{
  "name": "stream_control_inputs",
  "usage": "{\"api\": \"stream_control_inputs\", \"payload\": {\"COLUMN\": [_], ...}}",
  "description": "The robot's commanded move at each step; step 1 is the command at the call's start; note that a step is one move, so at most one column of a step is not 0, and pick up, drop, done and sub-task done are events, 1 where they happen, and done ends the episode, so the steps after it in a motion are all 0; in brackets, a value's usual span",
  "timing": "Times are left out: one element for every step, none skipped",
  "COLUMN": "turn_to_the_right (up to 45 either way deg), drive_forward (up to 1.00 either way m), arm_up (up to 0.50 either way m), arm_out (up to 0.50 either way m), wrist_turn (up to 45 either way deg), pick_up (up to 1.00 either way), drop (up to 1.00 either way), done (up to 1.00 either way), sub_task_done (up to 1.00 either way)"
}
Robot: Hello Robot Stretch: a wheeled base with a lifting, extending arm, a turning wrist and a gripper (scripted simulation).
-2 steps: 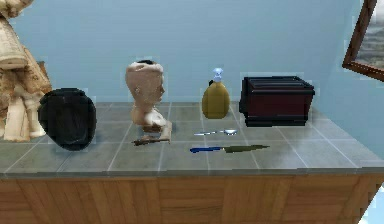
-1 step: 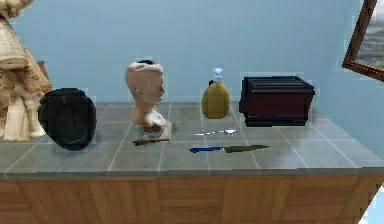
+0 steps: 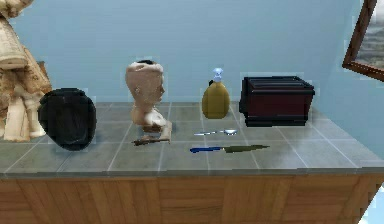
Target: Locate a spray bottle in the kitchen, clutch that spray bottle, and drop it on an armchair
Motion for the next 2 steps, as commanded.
{"api": "stream_control_inputs", "payload": {"turn_to_the_right": [0.0,0.0], "drive_forward": [0.00,0.00], "arm_up": [0.00,0.00], "arm_out": [0.00,0.00], "wrist_turn": [-45.0,-45.0], "pick_up": [0.00,0.00], "drop": [0.00,0.00], "done": [0.00,0.00], "sub_task_done": [0.00,0.00]}}
